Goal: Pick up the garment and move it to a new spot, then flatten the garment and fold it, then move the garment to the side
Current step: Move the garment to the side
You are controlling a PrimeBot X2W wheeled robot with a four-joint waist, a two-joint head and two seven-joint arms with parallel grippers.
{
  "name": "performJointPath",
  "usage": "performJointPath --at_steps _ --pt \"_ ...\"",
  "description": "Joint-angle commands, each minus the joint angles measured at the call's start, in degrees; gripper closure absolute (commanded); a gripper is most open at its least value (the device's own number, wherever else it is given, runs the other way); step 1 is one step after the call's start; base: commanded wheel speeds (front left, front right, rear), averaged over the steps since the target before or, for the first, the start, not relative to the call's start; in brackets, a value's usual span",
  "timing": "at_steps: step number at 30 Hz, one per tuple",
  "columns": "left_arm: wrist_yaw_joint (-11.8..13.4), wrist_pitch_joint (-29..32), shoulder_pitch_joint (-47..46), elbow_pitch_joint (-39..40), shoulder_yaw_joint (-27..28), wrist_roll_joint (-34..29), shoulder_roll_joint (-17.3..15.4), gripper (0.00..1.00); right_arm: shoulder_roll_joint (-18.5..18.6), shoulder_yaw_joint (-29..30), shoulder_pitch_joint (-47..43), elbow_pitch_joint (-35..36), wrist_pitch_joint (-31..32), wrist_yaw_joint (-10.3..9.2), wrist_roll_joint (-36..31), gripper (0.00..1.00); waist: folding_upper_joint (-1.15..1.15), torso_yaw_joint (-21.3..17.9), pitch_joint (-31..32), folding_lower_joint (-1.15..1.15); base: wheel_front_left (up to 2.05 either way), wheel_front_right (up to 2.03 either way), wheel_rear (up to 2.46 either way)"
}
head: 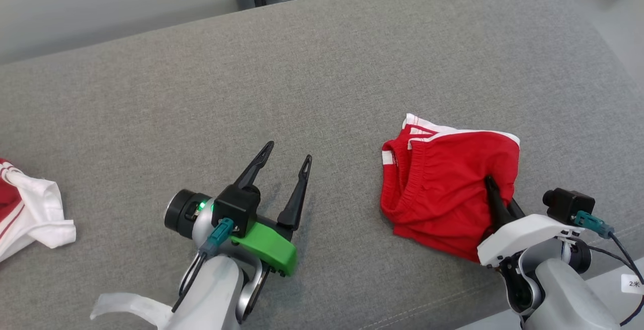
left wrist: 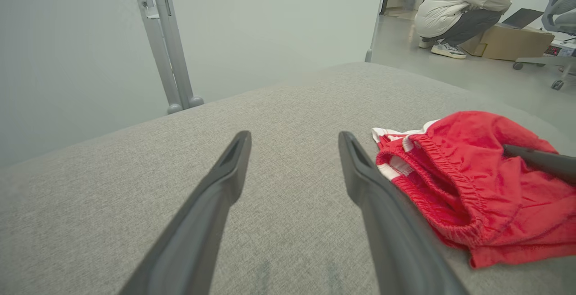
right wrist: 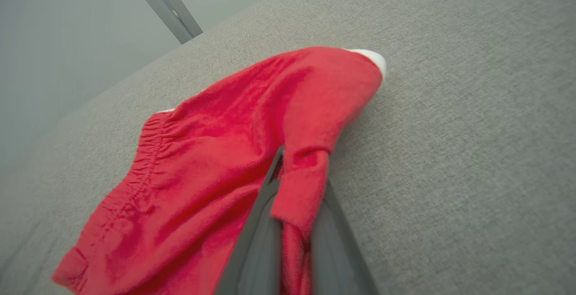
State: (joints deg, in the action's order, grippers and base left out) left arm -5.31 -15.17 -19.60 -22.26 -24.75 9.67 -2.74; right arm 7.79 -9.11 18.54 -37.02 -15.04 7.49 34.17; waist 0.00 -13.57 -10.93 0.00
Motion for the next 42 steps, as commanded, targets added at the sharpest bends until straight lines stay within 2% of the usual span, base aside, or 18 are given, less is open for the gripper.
performJointPath --at_steps 1,6,12,22,27,33,35,42 --pt "-0.3 0.1 -1.0 0.5 -0.4 -0.5 -0.3 0.00 0.5 -0.5 1.6 0.4 -0.2 0.00 -0.4 1.00 0.00 0.7 -2.4 0.00 0.00 0.00 0.00" --pt "-0.5 0.1 -1.6 1.3 -0.8 -1.2 -0.3 0.00 2.5 -2.0 4.7 0.9 -0.2 0.00 -1.7 1.00 0.00 2.0 -4.7 0.00 0.00 0.00 0.00" --pt "-0.7 0.1 -3.4 2.6 -1.6 -2.0 -0.3 0.00 9.6 -4.6 14.1 -1.1 -0.2 0.00 -4.4 1.00 0.00 4.8 -9.5 0.00 0.00 0.00 0.00" --pt "-0.6 0.1 -6.6 4.9 -3.8 -3.0 -0.3 0.00 23.6 -5.3 30.4 -12.6 4.3 -0.01 -8.1 1.00 0.00 10.5 -17.9 0.00 0.00 0.00 0.00" --pt "-0.5 0.1 -7.1 5.3 -4.1 -3.4 -0.3 0.00 29.0 -3.3 34.2 -18.8 4.5 -0.01 -9.3 1.00 0.00 12.8 -19.2 0.00 0.00 0.00 0.00" --pt "-0.7 0.1 -6.2 5.7 -4.0 -3.8 -0.3 0.00 33.9 -0.2 37.3 -25.5 3.9 -0.04 -12.1 1.00 0.00 14.3 -19.0 0.00 0.00 0.00 0.00" --pt "-0.8 0.1 -5.9 5.6 -4.1 -3.9 -0.3 0.00 34.2 1.2 38.2 -28.0 3.2 -0.04 -13.4 0.00 0.00 14.5 -18.8 0.00 0.00 0.00 0.00" --pt "-0.5 0.1 -5.5 5.2 -4.2 -2.8 -0.3 0.00 34.6 7.2 40.4 -33.1 0.2 -0.04 -19.0 0.00 0.00 14.9 -17.0 0.00 0.00 0.00 0.00"
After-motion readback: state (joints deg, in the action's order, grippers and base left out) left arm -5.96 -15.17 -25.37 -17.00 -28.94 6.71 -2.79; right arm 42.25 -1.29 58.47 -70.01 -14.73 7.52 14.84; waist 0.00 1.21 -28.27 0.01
